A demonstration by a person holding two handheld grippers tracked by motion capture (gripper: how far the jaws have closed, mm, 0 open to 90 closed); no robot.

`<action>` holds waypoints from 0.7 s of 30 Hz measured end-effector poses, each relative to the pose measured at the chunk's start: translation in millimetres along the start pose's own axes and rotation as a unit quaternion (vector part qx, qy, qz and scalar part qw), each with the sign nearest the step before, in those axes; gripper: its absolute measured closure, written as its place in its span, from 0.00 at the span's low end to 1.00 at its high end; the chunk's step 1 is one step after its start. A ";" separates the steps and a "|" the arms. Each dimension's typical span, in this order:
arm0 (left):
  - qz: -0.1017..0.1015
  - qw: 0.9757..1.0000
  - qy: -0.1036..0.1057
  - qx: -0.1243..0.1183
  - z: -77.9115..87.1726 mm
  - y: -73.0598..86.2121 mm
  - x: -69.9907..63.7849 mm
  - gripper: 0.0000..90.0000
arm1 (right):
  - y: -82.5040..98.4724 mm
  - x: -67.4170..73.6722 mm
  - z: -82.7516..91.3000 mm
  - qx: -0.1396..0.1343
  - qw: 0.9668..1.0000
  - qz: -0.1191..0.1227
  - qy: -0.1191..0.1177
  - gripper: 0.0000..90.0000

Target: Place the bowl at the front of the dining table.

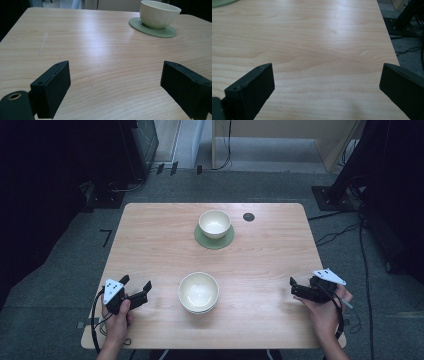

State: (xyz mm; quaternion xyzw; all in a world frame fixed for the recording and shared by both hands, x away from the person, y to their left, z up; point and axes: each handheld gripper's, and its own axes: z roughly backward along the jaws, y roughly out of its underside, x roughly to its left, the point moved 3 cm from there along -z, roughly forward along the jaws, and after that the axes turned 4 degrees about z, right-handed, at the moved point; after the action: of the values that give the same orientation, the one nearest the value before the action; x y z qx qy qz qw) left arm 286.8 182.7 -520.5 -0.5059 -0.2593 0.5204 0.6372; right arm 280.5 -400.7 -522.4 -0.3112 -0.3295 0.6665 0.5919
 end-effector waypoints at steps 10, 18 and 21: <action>0.001 1.000 -0.001 0.000 -0.1 0.0 0.2 0.10 | 20.6 -10.6 12.6 0.005 1.000 -0.012 0.003 0.00; 0.002 1.000 -0.004 0.000 -0.1 0.1 0.2 0.10 | 34.5 -16.0 19.8 0.005 1.000 -0.020 0.000 0.00; 0.002 1.000 -0.004 -0.001 0.0 0.1 0.2 0.10 | 38.5 -17.1 22.9 0.005 1.000 -0.028 -0.003 0.00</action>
State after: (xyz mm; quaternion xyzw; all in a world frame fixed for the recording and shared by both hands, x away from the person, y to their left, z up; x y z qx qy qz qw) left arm 286.8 182.9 -520.7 -0.5047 -0.2616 0.5236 0.6347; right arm 241.4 -422.5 -539.5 -0.2971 -0.3368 0.6521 0.6108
